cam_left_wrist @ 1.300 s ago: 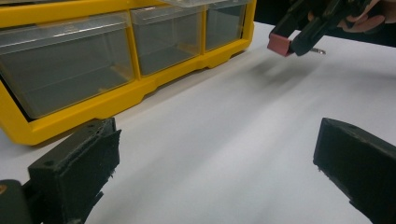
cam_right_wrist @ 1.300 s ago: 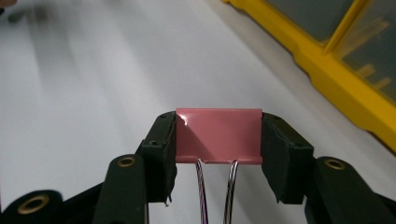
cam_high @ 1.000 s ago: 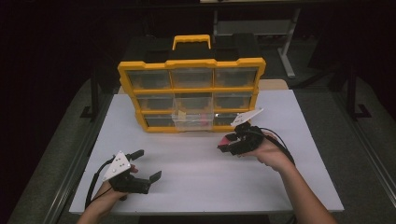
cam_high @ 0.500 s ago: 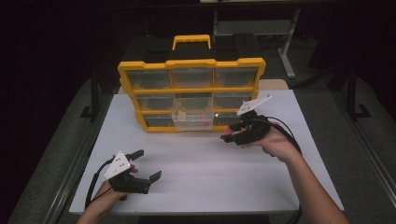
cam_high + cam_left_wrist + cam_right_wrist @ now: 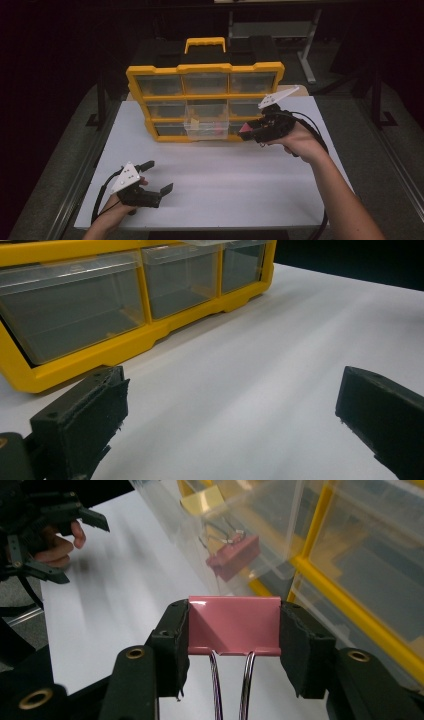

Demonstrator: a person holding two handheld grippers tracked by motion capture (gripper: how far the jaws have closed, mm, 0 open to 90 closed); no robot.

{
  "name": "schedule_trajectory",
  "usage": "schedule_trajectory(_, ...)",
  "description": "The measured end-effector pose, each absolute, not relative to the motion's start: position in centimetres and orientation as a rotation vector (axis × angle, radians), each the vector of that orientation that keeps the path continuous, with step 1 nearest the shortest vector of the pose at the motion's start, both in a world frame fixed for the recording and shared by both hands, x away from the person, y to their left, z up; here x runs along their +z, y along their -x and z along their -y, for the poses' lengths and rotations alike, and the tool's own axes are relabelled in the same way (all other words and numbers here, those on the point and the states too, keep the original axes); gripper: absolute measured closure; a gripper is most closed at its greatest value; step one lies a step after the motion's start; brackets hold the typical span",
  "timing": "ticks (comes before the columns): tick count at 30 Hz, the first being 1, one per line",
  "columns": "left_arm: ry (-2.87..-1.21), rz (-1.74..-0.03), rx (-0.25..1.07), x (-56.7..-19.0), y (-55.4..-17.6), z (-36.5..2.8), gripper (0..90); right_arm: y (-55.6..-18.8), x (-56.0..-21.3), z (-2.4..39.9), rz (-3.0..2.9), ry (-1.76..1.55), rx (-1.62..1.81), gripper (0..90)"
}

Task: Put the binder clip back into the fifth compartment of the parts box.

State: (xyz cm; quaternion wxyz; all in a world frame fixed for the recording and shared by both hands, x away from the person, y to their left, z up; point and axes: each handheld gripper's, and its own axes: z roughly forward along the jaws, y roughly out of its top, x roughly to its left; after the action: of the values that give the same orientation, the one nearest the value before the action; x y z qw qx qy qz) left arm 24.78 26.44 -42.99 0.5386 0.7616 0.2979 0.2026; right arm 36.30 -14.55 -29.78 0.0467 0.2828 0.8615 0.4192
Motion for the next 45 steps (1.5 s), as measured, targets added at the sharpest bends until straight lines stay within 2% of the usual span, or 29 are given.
schedule_trajectory(21, -1.800, -0.711, 0.482, -43.0, -24.7, -26.4, 0.3, -38.2, -24.5, 12.4, -2.603, -0.755, 1.342, 49.0)
schedule_trajectory(45, -1.793, -0.711, 0.487, -42.9, -24.6, -26.5, 0.3, -41.4, -23.5, 6.7, -2.651, -0.632, 1.372, 49.0)
